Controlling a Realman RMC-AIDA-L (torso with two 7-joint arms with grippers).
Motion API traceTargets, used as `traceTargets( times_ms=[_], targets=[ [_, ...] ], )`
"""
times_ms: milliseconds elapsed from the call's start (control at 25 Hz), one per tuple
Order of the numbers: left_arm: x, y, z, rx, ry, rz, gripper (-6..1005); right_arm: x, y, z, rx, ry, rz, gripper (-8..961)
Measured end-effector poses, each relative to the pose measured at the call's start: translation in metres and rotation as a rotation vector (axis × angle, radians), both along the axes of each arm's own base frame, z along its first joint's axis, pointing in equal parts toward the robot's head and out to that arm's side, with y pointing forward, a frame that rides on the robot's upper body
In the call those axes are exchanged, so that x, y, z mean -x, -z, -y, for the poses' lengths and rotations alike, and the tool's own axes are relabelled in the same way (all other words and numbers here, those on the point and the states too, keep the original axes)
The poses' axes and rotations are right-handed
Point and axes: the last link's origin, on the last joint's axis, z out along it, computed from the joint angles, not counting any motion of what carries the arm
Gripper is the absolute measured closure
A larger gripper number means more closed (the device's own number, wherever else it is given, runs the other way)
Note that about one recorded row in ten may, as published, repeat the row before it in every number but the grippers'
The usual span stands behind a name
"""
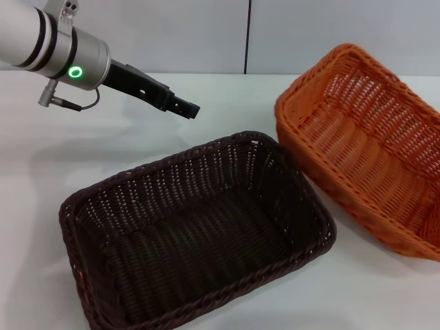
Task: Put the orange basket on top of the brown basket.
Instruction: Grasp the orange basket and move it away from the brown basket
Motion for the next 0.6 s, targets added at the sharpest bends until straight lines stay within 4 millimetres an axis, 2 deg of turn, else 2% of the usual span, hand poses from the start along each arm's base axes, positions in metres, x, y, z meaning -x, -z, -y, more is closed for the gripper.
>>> traceTargets(
  times_ms=[120, 320, 600],
  targets=[
    [0.0012, 0.0010, 0.0002, 0.002, -0.001, -0.001, 139, -0.0033, 0.0032, -0.0008, -0.040, -0.006, -0.004, 671],
    [0.0023, 0.0016, 0.0004, 0.003, -0.002, -0.002, 140, -0.0058, 0.0049, -0.0009, -0.077, -0.022, -0.014, 781],
    [0.0044, 0.0027, -0.0009, -0.009, -0.008, -0.001, 140, -0.0043, 0.0072, -0.0014, -0.107, -0.036, -0.031, 800]
  ],
)
